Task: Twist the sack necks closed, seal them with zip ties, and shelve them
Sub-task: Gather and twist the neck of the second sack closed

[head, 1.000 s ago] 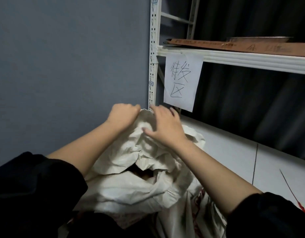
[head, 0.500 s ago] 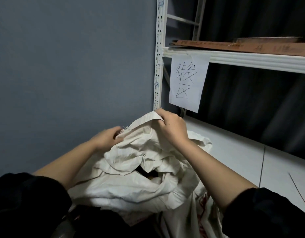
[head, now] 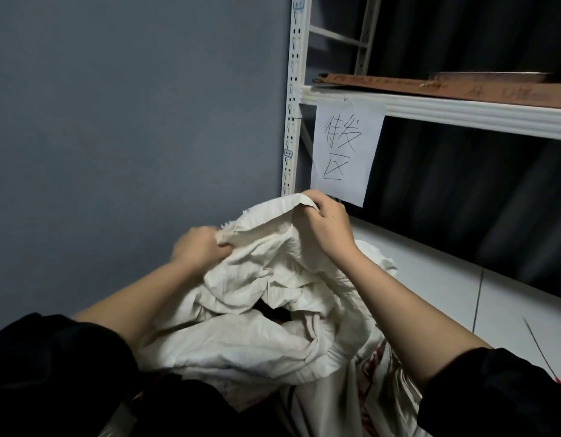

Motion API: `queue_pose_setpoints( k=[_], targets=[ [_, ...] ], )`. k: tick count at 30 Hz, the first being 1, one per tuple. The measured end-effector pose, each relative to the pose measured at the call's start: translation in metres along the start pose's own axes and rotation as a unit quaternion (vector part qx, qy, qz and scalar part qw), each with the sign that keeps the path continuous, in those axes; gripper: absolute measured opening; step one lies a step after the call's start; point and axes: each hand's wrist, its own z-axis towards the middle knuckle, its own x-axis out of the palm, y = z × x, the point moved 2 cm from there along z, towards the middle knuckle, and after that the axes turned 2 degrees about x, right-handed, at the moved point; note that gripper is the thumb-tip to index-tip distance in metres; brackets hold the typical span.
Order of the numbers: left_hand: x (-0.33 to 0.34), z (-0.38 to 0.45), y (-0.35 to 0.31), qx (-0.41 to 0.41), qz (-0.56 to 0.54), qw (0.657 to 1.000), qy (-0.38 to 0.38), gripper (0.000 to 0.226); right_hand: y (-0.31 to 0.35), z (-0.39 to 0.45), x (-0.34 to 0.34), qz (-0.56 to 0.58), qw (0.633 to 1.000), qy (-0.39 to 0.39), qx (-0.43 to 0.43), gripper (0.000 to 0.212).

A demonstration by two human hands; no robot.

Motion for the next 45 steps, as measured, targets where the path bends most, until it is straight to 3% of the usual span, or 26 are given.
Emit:
queue_pose_setpoints(
  k=[2,3,4,6,8,11,13,15,17,19,21,23,24,26,28,30,33,36,38,41,43,45],
  targets=[
    [-0.020,0.001,0.003,-0.003,0.003,0.997,-0.074,0.042,-0.006,0.003,-0.006,-0.015,1.000,-0.009,0.012,0.025],
    [-0.028,0.003,0.006,0.003,-0.027,0.998,-0.055,0.049,-0.009,0.004,-0.009,-0.020,0.999,-0.017,0.021,0.022],
    [-0.036,0.004,0.009,0.017,-0.097,0.995,-0.006,0.053,-0.011,0.006,-0.011,-0.018,0.999,-0.029,0.031,0.019],
    [-0.048,0.002,0.017,0.050,-0.254,0.954,0.151,0.056,-0.012,0.009,-0.016,-0.003,0.997,-0.051,0.051,0.020],
    [-0.053,-0.005,0.028,0.073,-0.276,0.923,0.258,0.051,-0.010,0.011,-0.019,0.008,0.996,-0.060,0.059,0.021],
    [-0.045,-0.011,0.044,0.076,-0.245,0.922,0.289,0.026,-0.008,0.013,-0.020,0.019,0.996,-0.062,0.068,0.021],
    [-0.044,-0.012,0.043,0.120,-0.187,0.934,0.280,0.041,-0.010,0.013,-0.018,0.006,0.996,-0.059,0.067,0.022],
    [-0.046,-0.015,0.037,0.152,-0.068,0.956,0.240,0.042,-0.014,0.015,-0.018,-0.014,0.995,-0.059,0.076,0.023],
    [-0.056,-0.013,0.030,0.127,0.113,0.982,0.085,0.033,-0.020,0.019,-0.017,-0.046,0.993,-0.053,0.099,0.024],
    [-0.067,-0.011,0.018,0.096,0.200,0.973,-0.063,0.030,-0.023,0.020,-0.012,-0.098,0.987,-0.051,0.115,0.027],
    [-0.073,-0.006,0.007,0.061,0.215,0.969,-0.108,0.031,-0.014,0.009,0.000,-0.199,0.977,-0.053,0.055,0.046],
    [-0.077,0.003,0.001,0.013,0.204,0.976,-0.081,0.028,0.010,-0.012,0.018,-0.215,0.968,-0.063,-0.116,0.057],
    [-0.079,0.008,-0.002,-0.014,0.175,0.983,-0.058,0.028,0.025,-0.025,0.029,-0.184,0.957,-0.033,-0.221,0.056],
    [-0.084,0.017,-0.006,-0.054,0.090,0.994,-0.001,0.038,0.047,-0.054,0.055,-0.154,0.902,0.074,-0.396,0.049],
    [-0.089,0.022,-0.010,-0.052,0.037,0.997,0.047,0.043,0.054,-0.076,0.083,-0.204,0.846,0.147,-0.469,0.049],
    [-0.095,0.021,-0.011,-0.039,0.043,0.997,0.049,0.039,0.042,-0.076,0.102,-0.246,0.837,0.166,-0.459,0.044],
    [-0.111,0.011,-0.012,-0.021,0.157,0.987,0.009,0.033,0.016,-0.053,0.104,-0.273,0.865,0.194,-0.375,0.033],
    [-0.124,0.003,-0.022,-0.033,0.216,0.974,0.060,0.033,-0.007,-0.034,0.108,-0.385,0.836,0.264,-0.288,0.038],
    [-0.130,0.000,-0.028,-0.053,0.138,0.982,0.120,0.031,-0.012,-0.031,0.112,-0.411,0.820,0.320,-0.239,0.050],
    [-0.132,0.000,-0.029,-0.081,-0.072,0.981,0.161,0.023,-0.006,-0.033,0.108,-0.344,0.858,0.336,-0.183,0.072],
    [-0.129,0.003,-0.024,-0.094,-0.190,0.963,0.168,0.017,0.004,-0.038,0.100,-0.300,0.887,0.300,-0.184,0.072],
    [-0.126,0.006,-0.025,-0.114,-0.307,0.931,0.161,0.011,0.014,-0.043,0.092,-0.263,0.916,0.210,-0.219,0.064]
  ],
)
